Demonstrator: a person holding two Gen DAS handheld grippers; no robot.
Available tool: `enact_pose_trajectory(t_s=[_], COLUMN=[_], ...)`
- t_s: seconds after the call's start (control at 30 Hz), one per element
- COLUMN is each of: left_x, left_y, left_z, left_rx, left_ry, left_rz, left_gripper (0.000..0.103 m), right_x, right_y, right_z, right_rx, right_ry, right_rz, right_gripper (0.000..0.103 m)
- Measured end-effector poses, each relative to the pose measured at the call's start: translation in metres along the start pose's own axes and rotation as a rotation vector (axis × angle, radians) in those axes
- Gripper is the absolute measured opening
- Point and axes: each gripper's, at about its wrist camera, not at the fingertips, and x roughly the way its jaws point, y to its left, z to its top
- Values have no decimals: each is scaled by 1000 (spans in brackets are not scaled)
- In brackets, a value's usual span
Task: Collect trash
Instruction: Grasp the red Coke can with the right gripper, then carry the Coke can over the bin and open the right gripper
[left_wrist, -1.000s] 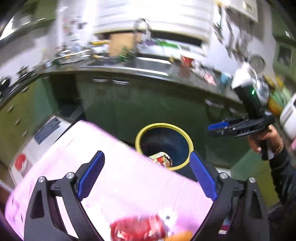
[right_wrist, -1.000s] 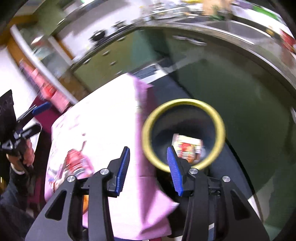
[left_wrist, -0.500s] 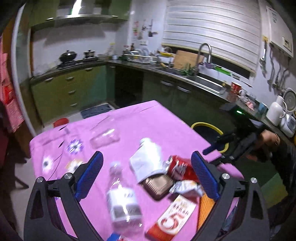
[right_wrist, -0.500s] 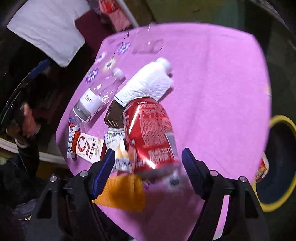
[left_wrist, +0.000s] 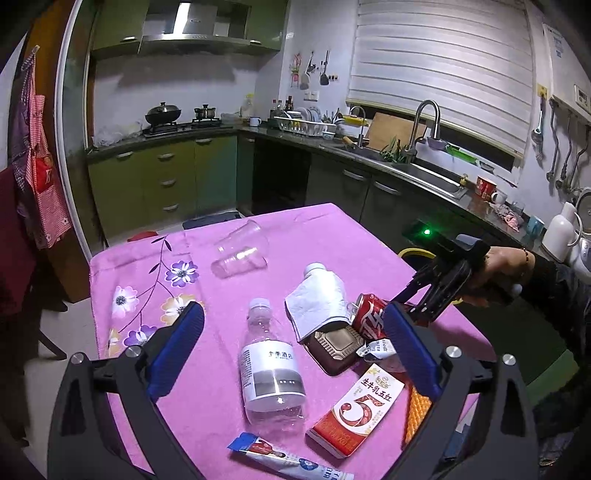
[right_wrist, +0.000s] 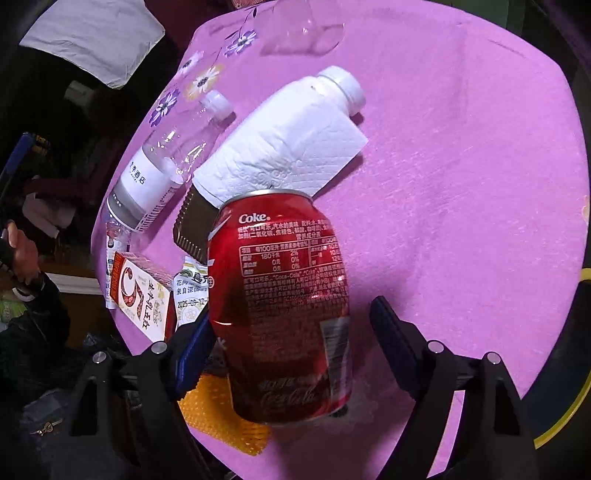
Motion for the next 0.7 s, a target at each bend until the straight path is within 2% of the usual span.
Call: enact_pose_trajectory(t_s=[0.1, 0.3, 0.47, 0.53, 0.6, 0.7], left_x=[3, 10, 15, 19, 22, 28], left_y=[-3, -7, -9, -11, -12, -14], left_z=[0, -3, -2, -1, -2, -2], left_rx=[8, 25, 33, 40, 46, 43], left_ry=[6, 26, 42, 51, 61, 80], left_rz=[-6, -5, -4, -8, -7, -10], left_gripper=[93, 93, 93, 93, 93, 93], right_x=[0, -14, -53, -71, -99, -125], right_y=[0, 0, -7, -17, -46, -100], right_z=[-4, -8, -24, -33, -47, -70], right_rx=[-1, 12, 52, 89, 173, 323], right_ry=[-1, -67, -166, -208, -269, -312], right_rz=[5, -24, -34, -47, -91, -226], right_gripper=[69, 68, 68, 68, 68, 68])
